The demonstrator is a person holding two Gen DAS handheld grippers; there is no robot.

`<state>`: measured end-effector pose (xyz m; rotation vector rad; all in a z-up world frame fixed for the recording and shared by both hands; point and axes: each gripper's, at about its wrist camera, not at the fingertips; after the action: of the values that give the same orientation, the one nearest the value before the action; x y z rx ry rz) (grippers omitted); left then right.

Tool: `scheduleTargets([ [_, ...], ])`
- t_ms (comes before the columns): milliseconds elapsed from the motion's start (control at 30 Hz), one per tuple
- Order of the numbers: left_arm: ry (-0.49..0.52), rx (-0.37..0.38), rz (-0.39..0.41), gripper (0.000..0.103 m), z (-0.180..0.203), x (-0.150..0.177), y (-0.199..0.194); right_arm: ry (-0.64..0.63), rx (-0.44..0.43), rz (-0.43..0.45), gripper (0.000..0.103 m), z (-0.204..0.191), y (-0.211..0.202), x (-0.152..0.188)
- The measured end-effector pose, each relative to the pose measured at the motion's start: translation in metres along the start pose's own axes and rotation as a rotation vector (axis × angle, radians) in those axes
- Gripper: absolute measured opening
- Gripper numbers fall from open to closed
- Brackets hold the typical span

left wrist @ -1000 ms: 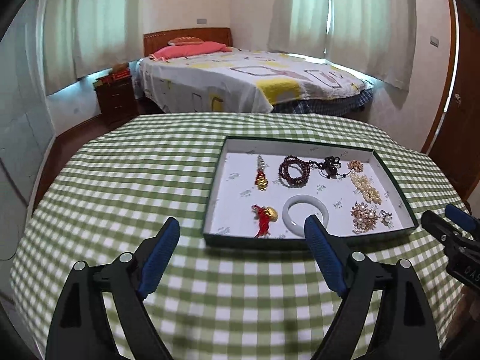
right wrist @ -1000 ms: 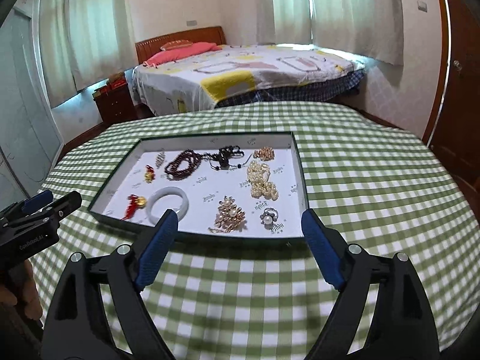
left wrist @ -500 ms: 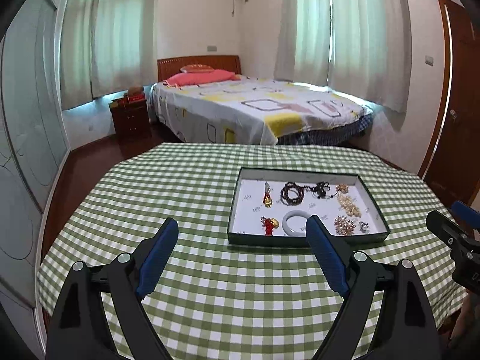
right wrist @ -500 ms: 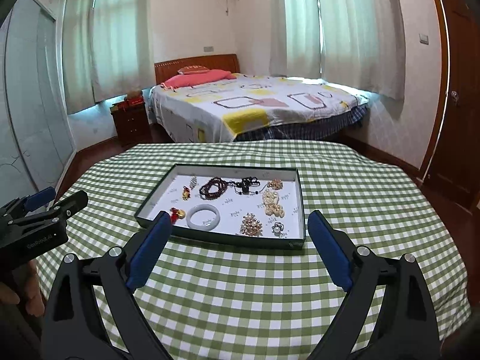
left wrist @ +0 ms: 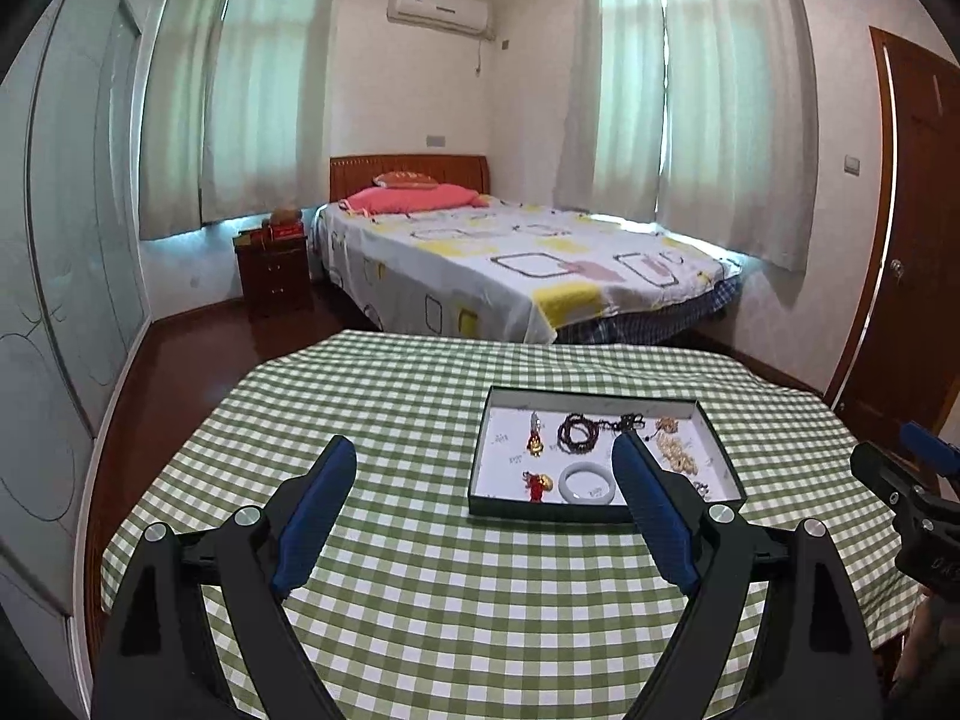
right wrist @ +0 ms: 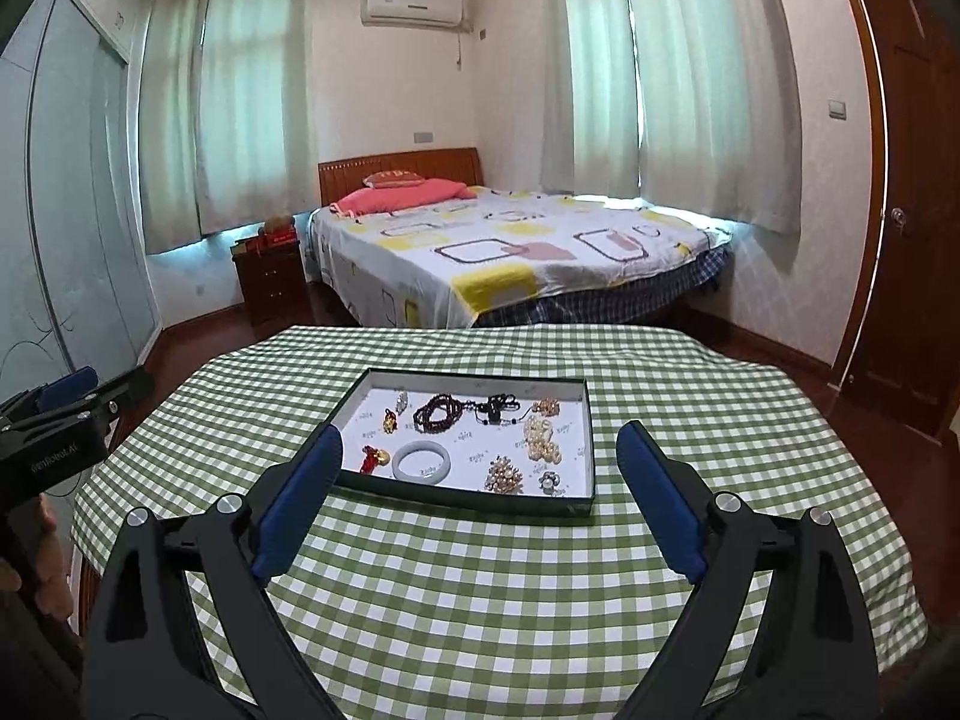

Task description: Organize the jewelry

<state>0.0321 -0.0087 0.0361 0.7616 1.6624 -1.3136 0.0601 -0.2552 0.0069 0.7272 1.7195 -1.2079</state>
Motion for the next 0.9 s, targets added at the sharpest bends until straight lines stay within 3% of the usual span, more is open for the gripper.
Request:
scheduleTargets([
  [900,-0.021,0.002,0.015,0.084,-0.005,0.002,-0.011,-0.011,-0.003,0.022,0.091,-0.005,-0.012,0.002],
])
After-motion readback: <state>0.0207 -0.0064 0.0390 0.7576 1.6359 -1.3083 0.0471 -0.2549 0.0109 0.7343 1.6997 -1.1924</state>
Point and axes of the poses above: each gripper's, at about its wrist camera, not at the fingertips, and y roughly the way its jaws point, z to its right, x to its underside, and after that the axes turned 14 degrees about -x, right-handed
